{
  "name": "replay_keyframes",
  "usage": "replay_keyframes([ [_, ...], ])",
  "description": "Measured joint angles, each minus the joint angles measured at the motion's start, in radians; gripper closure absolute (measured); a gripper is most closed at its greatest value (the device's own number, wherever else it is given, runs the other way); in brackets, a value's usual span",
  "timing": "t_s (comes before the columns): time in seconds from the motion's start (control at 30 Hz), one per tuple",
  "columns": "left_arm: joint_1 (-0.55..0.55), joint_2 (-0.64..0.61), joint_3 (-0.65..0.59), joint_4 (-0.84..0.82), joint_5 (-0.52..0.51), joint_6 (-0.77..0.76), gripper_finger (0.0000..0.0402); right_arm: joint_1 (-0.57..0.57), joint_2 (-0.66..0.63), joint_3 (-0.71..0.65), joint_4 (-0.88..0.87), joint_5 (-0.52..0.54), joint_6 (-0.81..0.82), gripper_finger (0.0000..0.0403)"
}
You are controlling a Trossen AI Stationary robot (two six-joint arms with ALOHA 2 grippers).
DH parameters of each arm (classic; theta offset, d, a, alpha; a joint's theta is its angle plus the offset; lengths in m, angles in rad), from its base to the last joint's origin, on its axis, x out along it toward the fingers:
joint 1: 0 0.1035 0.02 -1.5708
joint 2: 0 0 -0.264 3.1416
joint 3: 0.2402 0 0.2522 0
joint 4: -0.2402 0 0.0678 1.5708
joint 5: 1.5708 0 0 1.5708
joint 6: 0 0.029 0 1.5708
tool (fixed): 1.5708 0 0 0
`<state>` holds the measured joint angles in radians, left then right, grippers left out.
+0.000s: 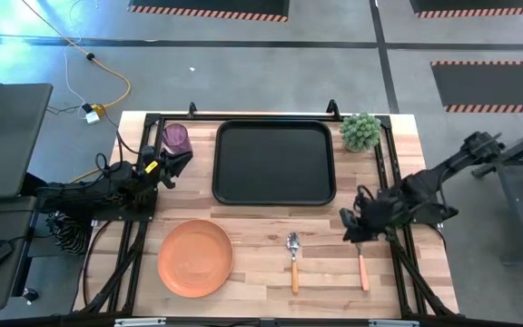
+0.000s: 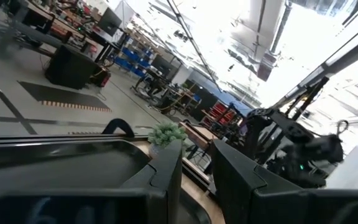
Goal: Pick and place plate/cup/fork/spoon on tray
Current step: Put the orange fork on the tray
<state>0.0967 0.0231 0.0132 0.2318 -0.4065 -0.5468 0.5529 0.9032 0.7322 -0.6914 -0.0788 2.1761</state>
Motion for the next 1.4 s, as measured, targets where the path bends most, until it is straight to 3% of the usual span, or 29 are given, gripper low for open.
replay_keyframes([
  [0.33, 0.000, 0.000, 0.000, -0.045, 0.000, 0.000, 0.0326, 0.151, 0.203, 0.000, 0.009, -0.050, 0.150, 0.0274],
  [1.0, 0.000, 0.000, 0.000, -0.048, 0.002, -0.036, 0.0326, 0.232, 0.403, 0.000, -0.114, -0.051, 0.137, 0.0274],
  [1.4, 0.000, 0.000, 0.000, -0.053, 0.004, -0.052, 0.0326, 0.234, 0.515, 0.000, -0.084, -0.041, 0.084, 0.0274],
])
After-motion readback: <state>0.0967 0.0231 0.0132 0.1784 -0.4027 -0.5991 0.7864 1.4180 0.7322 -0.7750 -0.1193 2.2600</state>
